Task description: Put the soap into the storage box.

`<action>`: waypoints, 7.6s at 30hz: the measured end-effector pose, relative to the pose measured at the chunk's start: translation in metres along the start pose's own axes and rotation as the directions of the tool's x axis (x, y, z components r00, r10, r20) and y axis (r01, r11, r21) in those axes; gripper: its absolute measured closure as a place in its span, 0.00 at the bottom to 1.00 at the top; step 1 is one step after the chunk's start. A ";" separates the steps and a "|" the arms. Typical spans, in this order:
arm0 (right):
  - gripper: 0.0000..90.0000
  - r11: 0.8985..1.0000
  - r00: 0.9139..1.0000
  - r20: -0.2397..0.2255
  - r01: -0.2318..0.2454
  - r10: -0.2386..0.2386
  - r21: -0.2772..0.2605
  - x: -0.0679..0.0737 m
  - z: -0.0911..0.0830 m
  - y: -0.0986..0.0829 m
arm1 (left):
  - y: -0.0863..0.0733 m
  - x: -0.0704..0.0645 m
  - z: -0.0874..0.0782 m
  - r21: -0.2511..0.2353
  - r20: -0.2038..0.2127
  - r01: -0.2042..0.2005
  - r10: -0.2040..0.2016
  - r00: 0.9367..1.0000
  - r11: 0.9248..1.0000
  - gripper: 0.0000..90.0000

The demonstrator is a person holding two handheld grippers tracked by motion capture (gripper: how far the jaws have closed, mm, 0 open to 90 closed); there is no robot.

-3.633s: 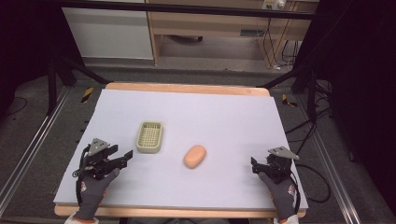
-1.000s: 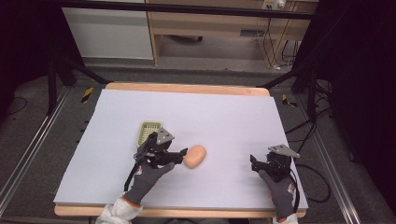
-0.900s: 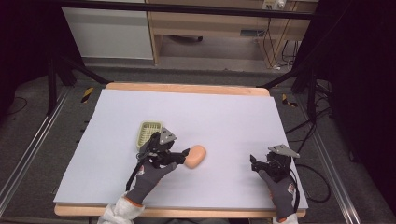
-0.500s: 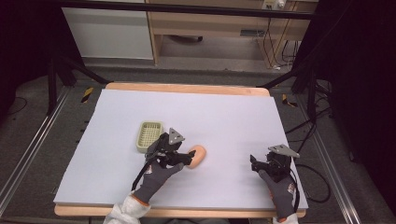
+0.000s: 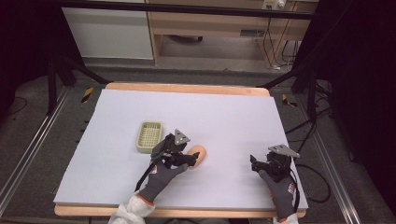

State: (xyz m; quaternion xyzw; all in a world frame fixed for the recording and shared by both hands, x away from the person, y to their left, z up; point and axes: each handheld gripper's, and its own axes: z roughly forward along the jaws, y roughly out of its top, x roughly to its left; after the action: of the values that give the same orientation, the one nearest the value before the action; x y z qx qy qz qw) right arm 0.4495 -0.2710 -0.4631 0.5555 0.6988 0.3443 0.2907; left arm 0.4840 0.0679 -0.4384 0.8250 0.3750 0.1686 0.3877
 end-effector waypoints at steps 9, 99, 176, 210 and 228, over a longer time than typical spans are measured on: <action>0.11 1.000 1.000 -0.001 0.001 -0.001 0.002 0.000 0.000 0.000 | -0.001 -0.004 0.006 0.012 0.006 -0.010 0.010 1.000 1.000 0.29; 0.10 1.000 1.000 -0.005 0.000 0.000 0.017 0.001 0.002 0.000 | 0.000 -0.011 0.006 0.086 0.009 -0.038 0.038 0.999 0.996 0.35; 0.10 1.000 1.000 -0.016 0.005 -0.004 0.030 0.006 0.004 -0.002 | -0.015 0.103 -0.054 -0.009 -0.176 0.165 -0.163 0.971 0.986 0.36; 0.10 0.999 1.000 -0.015 0.012 -0.012 0.036 0.006 0.006 -0.002 | -0.026 0.132 -0.024 0.041 -0.225 0.203 -0.189 0.956 0.978 0.35; 0.10 0.999 1.000 -0.024 -0.007 0.008 0.034 0.004 0.006 -0.002 | -0.031 0.133 -0.016 0.065 -0.231 0.209 -0.189 0.954 0.976 0.35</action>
State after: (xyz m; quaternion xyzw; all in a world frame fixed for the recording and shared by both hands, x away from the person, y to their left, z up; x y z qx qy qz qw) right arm 0.4525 -0.2660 -0.4685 0.5586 0.7059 0.3405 0.2714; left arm 0.5482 0.1883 -0.4536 0.7751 0.5047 0.2033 0.3212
